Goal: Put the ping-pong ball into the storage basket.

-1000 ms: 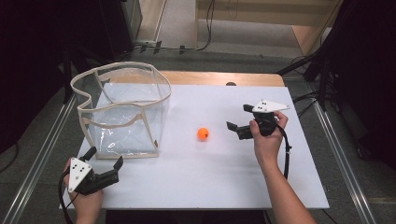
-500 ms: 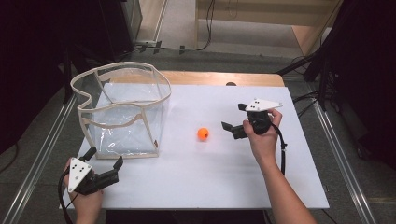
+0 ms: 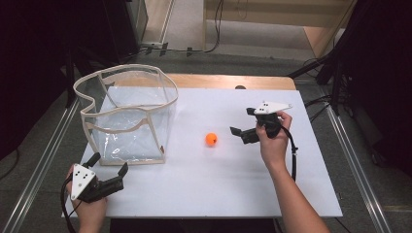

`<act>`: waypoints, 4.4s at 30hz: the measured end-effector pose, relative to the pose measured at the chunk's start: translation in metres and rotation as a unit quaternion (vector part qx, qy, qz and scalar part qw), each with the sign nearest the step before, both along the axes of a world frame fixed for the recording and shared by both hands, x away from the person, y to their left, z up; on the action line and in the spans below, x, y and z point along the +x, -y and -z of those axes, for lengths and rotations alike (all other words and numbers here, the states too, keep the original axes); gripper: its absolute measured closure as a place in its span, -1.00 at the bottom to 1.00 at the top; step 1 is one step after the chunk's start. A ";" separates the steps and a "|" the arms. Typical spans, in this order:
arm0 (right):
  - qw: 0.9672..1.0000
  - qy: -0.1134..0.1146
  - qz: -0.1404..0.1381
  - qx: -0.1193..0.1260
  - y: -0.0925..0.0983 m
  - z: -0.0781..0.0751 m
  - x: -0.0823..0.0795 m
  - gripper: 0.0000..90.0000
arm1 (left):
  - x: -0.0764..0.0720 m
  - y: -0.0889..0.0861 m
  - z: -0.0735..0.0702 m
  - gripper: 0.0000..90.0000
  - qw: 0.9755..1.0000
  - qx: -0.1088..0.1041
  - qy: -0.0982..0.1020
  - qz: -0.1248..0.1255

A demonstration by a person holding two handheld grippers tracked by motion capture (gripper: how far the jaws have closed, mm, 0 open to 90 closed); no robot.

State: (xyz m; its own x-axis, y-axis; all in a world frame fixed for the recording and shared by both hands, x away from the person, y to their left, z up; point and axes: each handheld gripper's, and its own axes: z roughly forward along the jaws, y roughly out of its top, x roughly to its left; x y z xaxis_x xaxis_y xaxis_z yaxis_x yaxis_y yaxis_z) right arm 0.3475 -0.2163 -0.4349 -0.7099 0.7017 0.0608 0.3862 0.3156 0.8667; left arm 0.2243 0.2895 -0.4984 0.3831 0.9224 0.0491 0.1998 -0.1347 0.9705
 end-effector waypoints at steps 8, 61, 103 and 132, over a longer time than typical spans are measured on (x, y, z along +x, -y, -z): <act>1.000 -0.003 -0.002 -0.013 -0.005 -0.002 0.004 -1.00 | 0.000 0.000 0.000 -0.92 1.000 0.000 0.000 0.000; 0.994 -0.071 -0.071 -0.050 -0.037 0.003 0.036 -1.00 | 0.000 0.000 0.000 -0.92 1.000 0.001 0.000 0.002; 0.971 -0.122 -0.135 -0.153 -0.074 0.018 0.046 -1.00 | 0.000 0.000 0.000 -0.92 1.000 0.000 0.000 0.002; 0.948 -0.166 -0.166 -0.217 -0.100 0.034 0.051 -0.99 | 0.000 0.000 0.000 -0.92 1.000 -0.001 0.000 0.002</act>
